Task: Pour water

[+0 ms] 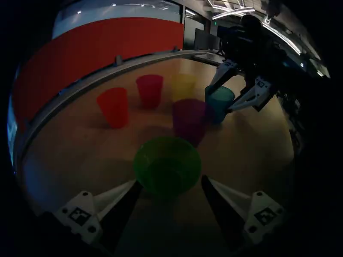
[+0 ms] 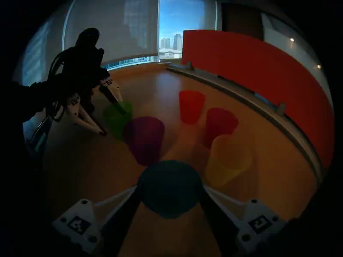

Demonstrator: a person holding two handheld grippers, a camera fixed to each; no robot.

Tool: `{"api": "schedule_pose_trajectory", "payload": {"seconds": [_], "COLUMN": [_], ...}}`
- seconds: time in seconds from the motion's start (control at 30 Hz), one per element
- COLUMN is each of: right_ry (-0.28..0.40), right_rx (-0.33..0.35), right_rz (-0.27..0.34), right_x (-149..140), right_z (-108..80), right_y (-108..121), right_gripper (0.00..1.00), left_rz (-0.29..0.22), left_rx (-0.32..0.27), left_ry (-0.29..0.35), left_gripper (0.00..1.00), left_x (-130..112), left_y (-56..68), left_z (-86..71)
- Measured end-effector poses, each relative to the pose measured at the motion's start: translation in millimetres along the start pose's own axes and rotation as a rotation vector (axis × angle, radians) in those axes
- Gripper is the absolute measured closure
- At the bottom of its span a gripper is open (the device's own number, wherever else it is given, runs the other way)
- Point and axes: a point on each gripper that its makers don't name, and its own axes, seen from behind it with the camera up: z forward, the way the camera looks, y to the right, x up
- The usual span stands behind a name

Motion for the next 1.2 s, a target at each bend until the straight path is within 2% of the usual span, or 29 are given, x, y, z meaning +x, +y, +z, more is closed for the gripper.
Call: {"api": "schedule_pose_trajectory", "payload": {"seconds": [0.07, 0.17, 0.67, 0.87, 1.2], "right_ry": [-0.006, -0.016, -0.001, 0.001, 0.01], "right_rx": [0.003, 0.0, -0.034, -0.053, -0.101], "right_rz": [-0.001, -0.007, 0.024, 0.031, 0.058], "right_x": [-2, -6, -10, -19, -37], "right_z": [0.0, 0.1, -15.0, -31.3, -60.7], "right_y": [-2, -3, 3, 2, 1], "right_gripper": [0.07, 0.0, 0.0, 0.0, 0.0], "left_rz": [0.004, -0.001, -0.02, -0.025, -0.061], "left_rx": [0.009, 0.007, 0.036, 0.059, 0.12], "left_ry": [0.0, 0.0, 0.019, 0.029, 0.061], "left_gripper": [0.0, 0.0, 0.0, 0.0, 0.0], "left_x": [-1, 0, 3, 0, -5], "left_y": [-1.7, -1.9, -6.8, -6.9, -8.9], "left_z": [0.8, 0.5, -15.1, -28.3, -57.3]}}
